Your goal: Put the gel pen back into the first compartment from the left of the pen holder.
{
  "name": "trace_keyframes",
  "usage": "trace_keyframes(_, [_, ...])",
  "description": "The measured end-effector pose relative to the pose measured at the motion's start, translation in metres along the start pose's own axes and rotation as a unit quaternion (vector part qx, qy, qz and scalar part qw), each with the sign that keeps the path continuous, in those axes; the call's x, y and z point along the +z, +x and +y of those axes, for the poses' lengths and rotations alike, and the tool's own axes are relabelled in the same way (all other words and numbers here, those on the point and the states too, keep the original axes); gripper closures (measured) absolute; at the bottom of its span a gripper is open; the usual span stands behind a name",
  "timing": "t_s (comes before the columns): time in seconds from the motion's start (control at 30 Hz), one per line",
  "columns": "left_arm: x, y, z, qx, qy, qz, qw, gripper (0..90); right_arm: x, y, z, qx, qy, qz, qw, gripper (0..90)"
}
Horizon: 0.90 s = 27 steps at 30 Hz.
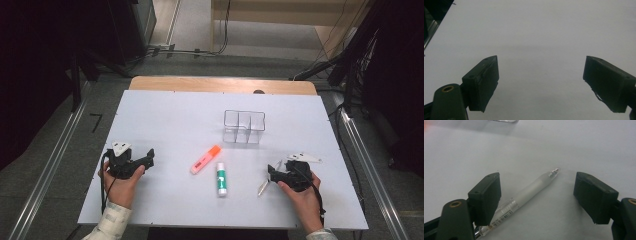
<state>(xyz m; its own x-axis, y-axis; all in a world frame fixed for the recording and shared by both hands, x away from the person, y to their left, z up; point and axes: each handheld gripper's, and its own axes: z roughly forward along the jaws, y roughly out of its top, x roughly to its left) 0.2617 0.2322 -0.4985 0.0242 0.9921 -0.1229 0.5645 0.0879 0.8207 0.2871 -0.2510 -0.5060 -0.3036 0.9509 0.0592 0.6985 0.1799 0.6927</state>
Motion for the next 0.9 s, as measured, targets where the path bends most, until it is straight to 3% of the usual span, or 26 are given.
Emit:
trace_keyframes(0.43, [0.0,0.0,0.0,0.0,0.0,-0.001,1.0,13.6,-0.001,0.01,-0.002,0.012,-0.002,-0.035,0.9993,29.8])
trace_keyframes(0.6, [0.0,0.0,0.0,0.0,0.0,-0.001,1.0,13.5,0.0,0.016,-0.003,0.005,-0.003,-0.042,0.9991,32.8])
trace_keyframes(0.9, [0.0,0.0,0.0,0.0,0.0,-0.003,1.0,13.6,-0.002,0.017,-0.003,0.006,-0.002,-0.052,0.9986,51.0])
